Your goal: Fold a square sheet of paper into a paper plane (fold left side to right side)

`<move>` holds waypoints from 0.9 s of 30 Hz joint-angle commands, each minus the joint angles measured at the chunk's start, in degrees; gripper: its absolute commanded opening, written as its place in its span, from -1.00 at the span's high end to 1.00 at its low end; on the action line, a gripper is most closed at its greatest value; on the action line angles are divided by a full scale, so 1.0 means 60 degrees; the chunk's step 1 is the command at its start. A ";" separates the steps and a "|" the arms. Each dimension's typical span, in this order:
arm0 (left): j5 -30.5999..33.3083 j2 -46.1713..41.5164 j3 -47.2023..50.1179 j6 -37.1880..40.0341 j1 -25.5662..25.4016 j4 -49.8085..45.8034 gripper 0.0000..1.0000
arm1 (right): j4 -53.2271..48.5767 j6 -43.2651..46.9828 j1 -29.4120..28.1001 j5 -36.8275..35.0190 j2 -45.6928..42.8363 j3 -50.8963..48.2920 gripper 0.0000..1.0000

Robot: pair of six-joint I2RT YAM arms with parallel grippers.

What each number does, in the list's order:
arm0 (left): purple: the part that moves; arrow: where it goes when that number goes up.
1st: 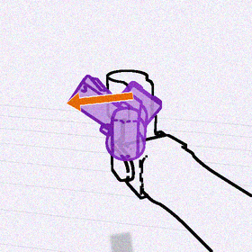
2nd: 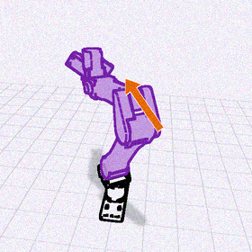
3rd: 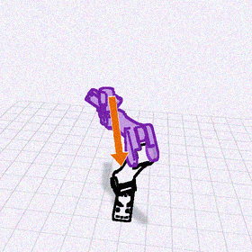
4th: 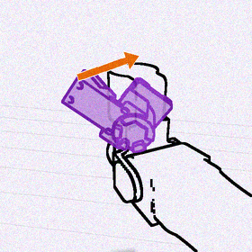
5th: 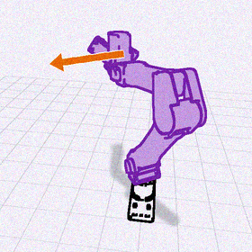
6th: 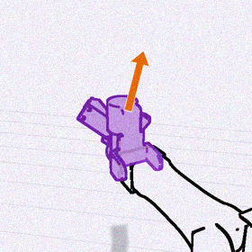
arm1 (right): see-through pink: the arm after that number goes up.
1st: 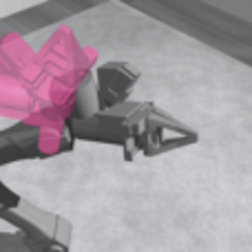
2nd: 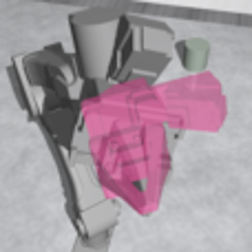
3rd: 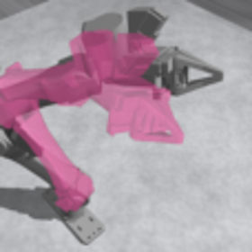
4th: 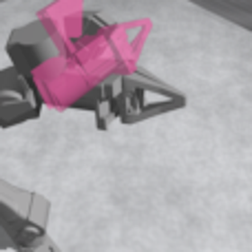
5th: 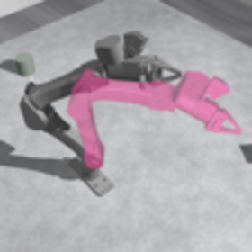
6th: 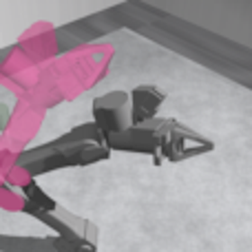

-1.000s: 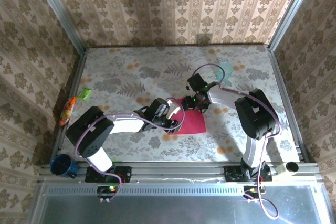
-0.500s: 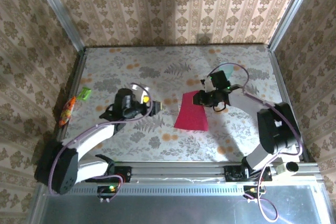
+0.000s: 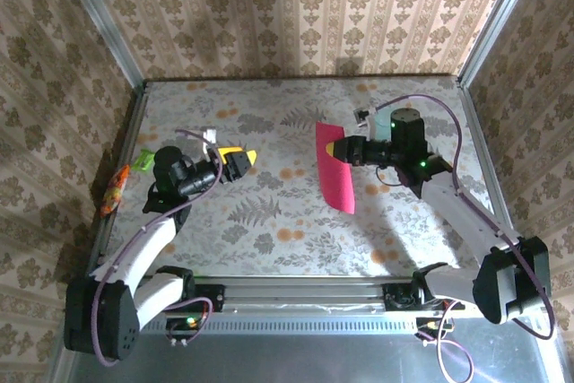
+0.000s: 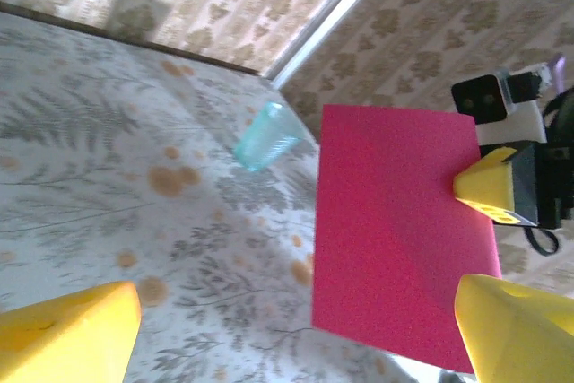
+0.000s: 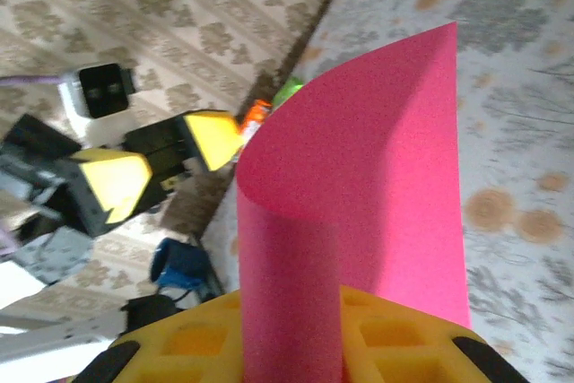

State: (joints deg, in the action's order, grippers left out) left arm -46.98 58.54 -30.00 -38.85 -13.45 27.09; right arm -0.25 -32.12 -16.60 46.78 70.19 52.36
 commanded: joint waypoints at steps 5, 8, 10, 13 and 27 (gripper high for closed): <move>-0.1752 0.0796 -0.0801 -0.0980 -0.0592 0.1851 -0.86 | 0.1961 -0.1320 -0.1032 0.1170 -0.0009 0.0994 0.51; -0.2052 0.1166 -0.1051 -0.1169 -0.0965 0.2397 -0.87 | 0.2511 -0.1686 -0.1409 0.1460 0.0351 0.1322 0.51; -0.2251 0.1428 -0.1210 -0.1473 -0.1175 0.2888 -0.87 | 0.2641 -0.1722 -0.1517 0.1555 0.0589 0.1474 0.51; -0.2581 0.1851 -0.1491 -0.1962 -0.1467 0.3629 -0.85 | 0.2562 -0.1587 -0.1457 0.1559 0.0913 0.1552 0.51; -0.2835 0.2232 -0.1797 -0.1835 -0.1544 0.3359 0.31 | 0.0868 -0.0132 -0.0648 0.0981 0.1072 0.1079 0.51</move>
State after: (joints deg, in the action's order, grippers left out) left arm -62.57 72.16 -38.98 -52.27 -22.52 49.32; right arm 8.38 -36.05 -20.93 53.74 77.62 59.92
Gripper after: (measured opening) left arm 0.363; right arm 0.244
